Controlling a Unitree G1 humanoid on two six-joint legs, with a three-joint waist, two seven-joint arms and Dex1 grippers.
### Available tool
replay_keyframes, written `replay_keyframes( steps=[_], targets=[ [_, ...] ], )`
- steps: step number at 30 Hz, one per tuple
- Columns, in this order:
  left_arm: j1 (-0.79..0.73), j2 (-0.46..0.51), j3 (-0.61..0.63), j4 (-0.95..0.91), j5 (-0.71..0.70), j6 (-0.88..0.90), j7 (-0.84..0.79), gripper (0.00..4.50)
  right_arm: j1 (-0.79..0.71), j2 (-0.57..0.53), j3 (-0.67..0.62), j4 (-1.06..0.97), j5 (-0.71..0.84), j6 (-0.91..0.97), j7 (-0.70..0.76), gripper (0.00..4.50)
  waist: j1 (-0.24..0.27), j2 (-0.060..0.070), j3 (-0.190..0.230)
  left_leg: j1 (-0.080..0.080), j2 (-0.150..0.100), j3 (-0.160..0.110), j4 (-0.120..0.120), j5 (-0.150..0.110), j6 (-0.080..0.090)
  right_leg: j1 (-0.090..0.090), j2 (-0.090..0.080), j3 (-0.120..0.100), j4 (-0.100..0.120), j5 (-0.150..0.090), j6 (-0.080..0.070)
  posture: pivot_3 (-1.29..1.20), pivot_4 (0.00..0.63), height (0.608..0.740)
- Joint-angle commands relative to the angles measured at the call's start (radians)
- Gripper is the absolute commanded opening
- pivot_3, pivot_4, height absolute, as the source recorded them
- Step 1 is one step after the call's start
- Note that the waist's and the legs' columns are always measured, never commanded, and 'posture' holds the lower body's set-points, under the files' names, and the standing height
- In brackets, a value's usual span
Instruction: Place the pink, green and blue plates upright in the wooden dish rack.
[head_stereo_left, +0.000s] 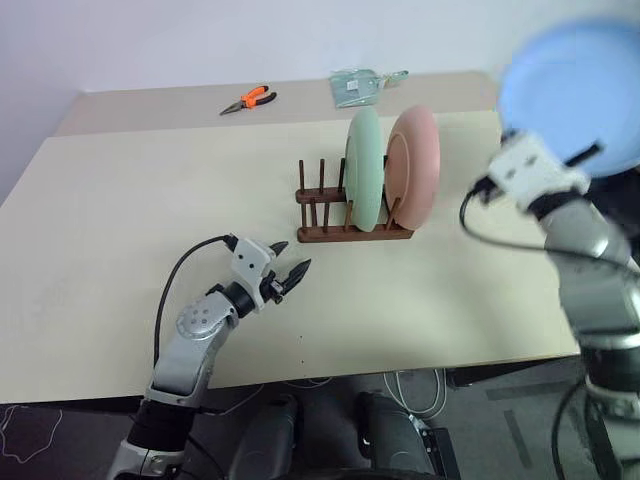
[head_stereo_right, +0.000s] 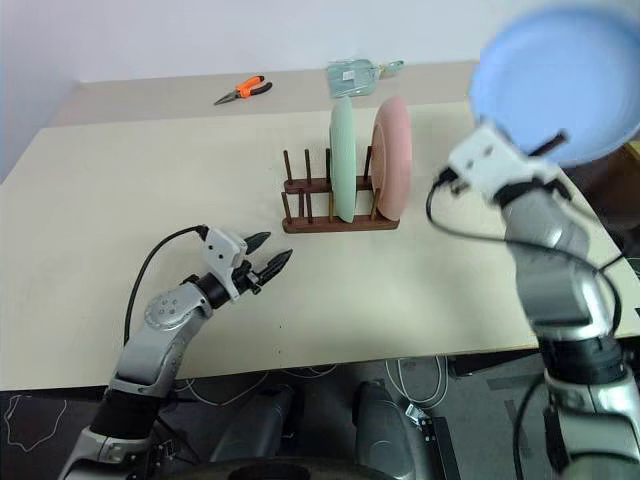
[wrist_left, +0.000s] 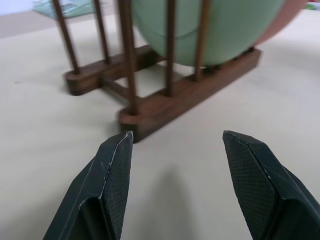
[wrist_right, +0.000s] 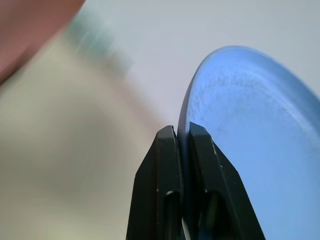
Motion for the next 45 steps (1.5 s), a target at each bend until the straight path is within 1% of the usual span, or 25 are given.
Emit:
replay_keyframes(
  steps=[1, 3, 5, 7, 9, 10, 12, 13, 15, 18, 21, 22, 25, 29, 31, 32, 33, 34, 35, 36, 37, 39, 41, 42, 45],
  targets=[
    [-0.035, 0.004, 0.05, 0.033, 0.037, -0.078, 0.05, 2.94, -0.183, 0.105, -0.079, -0.059, 0.245, 0.034, 0.086, 0.03, -0.002, -0.001, 0.0, 0.0, 0.0, 0.0, 0.0, 0.0, 0.0, 0.0, 0.0, 0.0, 0.0, 0.0, 0.0, 0.0, 0.15, 0.739],
    [-0.052, 0.006, 0.068, 0.066, 0.061, -0.109, 0.085, 2.94, -0.262, 0.17, -0.085, -0.088, 0.36, 0.076, 0.128, 0.03, -0.002, -0.001, 0.0, 0.0, 0.0, -0.002, 0.0, 0.0, 0.0, 0.0, 0.0, -0.001, 0.0, 0.0, 0.0, 0.0, 0.15, 0.739],
    [-0.071, 0.014, 0.102, 0.106, 0.084, -0.142, 0.129, 2.94, -0.358, 0.31, -0.09, -0.12, 0.566, 0.16, 0.133, 0.03, -0.003, -0.001, 0.0, 0.0, 0.0, -0.002, 0.0, 0.0, 0.0, 0.0, 0.0, -0.001, 0.0, 0.0, 0.0, 0.0, 0.15, 0.739],
    [-0.075, 0.021, 0.13, 0.133, 0.094, -0.164, 0.155, 2.94, -0.412, 0.464, -0.095, -0.127, 0.743, 0.245, 0.091, 0.03, -0.014, 0.0, 0.0, 0.0, 0.0, -0.002, 0.0, 0.0, 0.0, -0.001, 0.0, -0.001, 0.001, 0.001, -0.001, 0.0, 0.15, 0.739],
    [-0.062, 0.024, 0.136, 0.151, 0.112, -0.192, 0.174, 2.94, -0.402, 0.596, -0.084, -0.12, 0.839, 0.299, 0.035, 0.03, -0.019, 0.0, -0.001, 0.0, 0.0, -0.003, -0.001, 0.0, 0.0, -0.002, 0.0, -0.001, 0.004, 0.001, -0.001, 0.0, 0.15, 0.739],
    [-0.055, 0.03, 0.148, 0.147, 0.112, -0.195, 0.18, 2.94, -0.404, 0.673, -0.091, -0.085, 0.874, 0.322, -0.025, 0.03, -0.018, 0.0, -0.001, 0.0, 0.0, -0.004, -0.001, 0.0, 0.0, -0.002, 0.0, -0.001, 0.004, 0.001, -0.001, 0.0, 0.15, 0.739],
    [-0.043, 0.037, 0.167, 0.14, 0.113, -0.2, 0.194, 2.94, -0.397, 0.768, -0.081, -0.029, 0.868, 0.318, -0.102, 0.03, -0.02, 0.0, -0.001, 0.0, -0.001, -0.004, -0.002, 0.0, 0.0, -0.003, 0.0, -0.001, 0.004, 0.001, -0.001, 0.0, 0.15, 0.739],
    [-0.035, 0.038, 0.178, 0.134, 0.108, -0.197, 0.201, 2.94, -0.383, 0.813, -0.086, -0.001, 0.9, 0.328, -0.117, 0.03, -0.019, 0.0, -0.001, 0.0, -0.001, -0.004, -0.002, 0.0, 0.0, -0.003, -0.001, -0.001, 0.004, 0.001, -0.001, 0.0, 0.15, 0.739],
    [-0.014, 0.04, 0.188, 0.125, 0.107, -0.196, 0.205, 2.94, -0.36, 0.866, -0.074, 0.032, 0.929, 0.338, -0.125, 0.03, -0.02, 0.0, -0.001, 0.0, -0.001, -0.004, -0.002, 0.0, -0.001, -0.003, 0.0, -0.001, 0.004, 0.001, -0.002, 0.0, 0.15, 0.739],
    [0.015, 0.043, 0.189, 0.103, 0.108, -0.195, 0.205, 2.94, -0.34, 0.913, -0.072, 0.048, 0.982, 0.356, -0.139, 0.03, -0.021, 0.0, -0.001, -0.001, -0.001, -0.004, -0.002, 0.0, -0.001, -0.005, 0.0, -0.001, 0.005, 0.001, -0.002, 0.0, 0.15, 0.739],
    [0.035, 0.043, 0.19, 0.084, 0.106, -0.192, 0.209, 2.94, -0.259, 0.947, -0.011, -0.162, 1.051, 0.395, -0.233, 0.03, -0.02, 0.0, -0.001, -0.004, -0.001, -0.004, -0.002, 0.001, -0.001, -0.009, -0.001, 0.0, 0.007, 0.002, -0.002, 0.0, 0.15, 0.739],
    [0.04, 0.042, 0.192, 0.079, 0.105, -0.19, 0.209, 2.94, -0.232, 0.962, 0.006, -0.222, 1.083, 0.412, -0.286, 0.03, -0.021, 0.0, -0.001, -0.005, -0.001, -0.004, -0.002, 0.001, -0.002, -0.011, -0.001, 0.0, 0.007, 0.002, -0.002, 0.0, 0.15, 0.739],
    [0.053, 0.04, 0.193, 0.058, 0.103, -0.185, 0.21, 2.94, -0.096, 0.991, 0.104, -0.462, 1.223, 0.463, -0.53, 0.03, -0.022, 0.0, -0.002, -0.005, 0.0, -0.004, -0.004, 0.001, -0.002, -0.011, 0.0, 0.0, 0.007, 0.001, -0.002, 0.0, 0.15, 0.739],
    [0.057, 0.039, 0.195, 0.05, 0.102, -0.181, 0.207, 2.94, 0.052, 0.944, 0.288, -0.729, 1.421, 0.406, -0.857, 0.03, -0.026, 0.0, -0.002, -0.005, 0.0, -0.004, -0.003, 0.001, -0.002, -0.011, -0.001, 0.001, 0.008, 0.001, -0.002, 0.0, 0.15, 0.739],
    [0.058, 0.038, 0.193, 0.046, 0.102, -0.178, 0.206, 2.94, 0.019, 0.919, 0.396, -0.78, 1.499, 0.333, -1.019, 0.03, -0.029, 0.001, -0.001, -0.005, 0.0, -0.004, -0.003, 0.001, -0.002, -0.011, -0.001, 0.002, 0.008, 0.001, -0.002, 0.0, 0.15, 0.739],
    [0.059, 0.036, 0.19, 0.043, 0.103, -0.177, 0.205, 2.94, -0.047, 0.938, 0.46, -0.787, 1.518, 0.3, -1.125, 0.03, -0.03, 0.0, -0.002, -0.004, 0.0, -0.004, -0.003, 0.001, -0.002, -0.011, 0.0, 0.002, 0.008, 0.002, -0.002, 0.0, 0.15, 0.739],
    [0.061, 0.036, 0.186, 0.041, 0.104, -0.176, 0.202, 2.94, -0.203, 1.153, 0.697, -0.787, 1.386, 0.301, -1.44, 0.03, -0.034, 0.001, -0.001, -0.004, 0.0, -0.004, -0.003, 0.001, -0.002, -0.011, 0.0, 0.002, 0.008, 0.002, -0.002, 0.0, 0.15, 0.739],
    [0.06, 0.035, 0.182, 0.039, 0.105, -0.175, 0.199, 2.94, -0.191, 1.087, 0.64, -0.787, 1.459, 0.268, -1.468, 0.03, -0.037, 0.002, -0.003, -0.003, 0.0, -0.003, -0.002, 0.001, -0.002, -0.011, 0.0, 0.003, 0.008, 0.002, -0.003, 0.0, 0.15, 0.739],
    [0.06, 0.035, 0.181, 0.039, 0.104, -0.175, 0.197, 2.94, -0.183, 1.014, 0.593, -0.787, 1.517, 0.227, -1.486, 0.03, -0.036, -0.002, -0.007, -0.003, 0.0, -0.003, -0.004, 0.002, -0.004, -0.013, 0.0, 0.003, 0.008, 0.002, -0.003, 0.0, 0.15, 0.739],
    [0.058, 0.034, 0.181, 0.04, 0.104, -0.175, 0.195, 2.94, -0.203, 0.904, 0.443, -0.607, 1.549, 0.21, -1.3, 0.03, -0.03, -0.005, -0.009, -0.003, 0.001, -0.006, -0.004, 0.003, -0.005, -0.012, 0.001, 0.001, 0.008, 0.002, -0.004, 0.0, 0.15, 0.739],
    [0.056, 0.034, 0.181, 0.041, 0.103, -0.174, 0.194, 2.94, -0.214, 0.808, 0.324, -0.471, 1.582, 0.195, -1.141, 0.03, -0.028, -0.005, -0.008, -0.002, 0.001, -0.008, -0.004, 0.003, -0.005, -0.008, 0.002, -0.001, 0.005, 0.002, -0.004, 0.0, 0.15, 0.739],
    [0.05, 0.034, 0.176, 0.042, 0.103, -0.174, 0.189, 2.94, -0.286, 0.75, 0.237, -0.271, 1.562, 0.2, -0.98, 0.03, -0.028, -0.005, -0.008, 0.003, 0.001, -0.006, -0.002, 0.003, -0.004, 0.0, 0.004, -0.001, 0.001, 0.003, -0.005, 0.0, 0.15, 0.739],
    [0.044, 0.033, 0.172, 0.04, 0.102, -0.171, 0.184, 2.94, -0.334, 0.719, 0.203, -0.197, 1.549, 0.213, -0.929, 0.03, -0.023, -0.004, -0.007, 0.012, 0.001, -0.005, -0.004, 0.002, -0.002, 0.011, 0.004, -0.002, -0.004, 0.0, -0.008, 0.0, 0.15, 0.739],
    [0.042, 0.032, 0.171, 0.04, 0.101, -0.17, 0.181, 2.94, -0.355, 0.705, 0.184, -0.163, 1.541, 0.223, -0.912, 0.03, -0.024, -0.003, -0.007, 0.012, 0.001, -0.005, -0.004, 0.002, 0.0, 0.011, 0.003, -0.002, -0.004, 0.0, -0.008, 0.0, 0.15, 0.739],
    [0.038, 0.028, 0.17, 0.041, 0.102, -0.17, 0.178, 2.94, -0.411, 0.678, 0.134, -0.077, 1.522, 0.246, -0.866, 0.03, -0.028, -0.004, -0.007, 0.009, 0.0, -0.003, -0.007, 0.0, 0.001, 0.002, 0.001, 0.0, 0.003, 0.001, -0.001, 0.0, 0.15, 0.739]
  ],
)
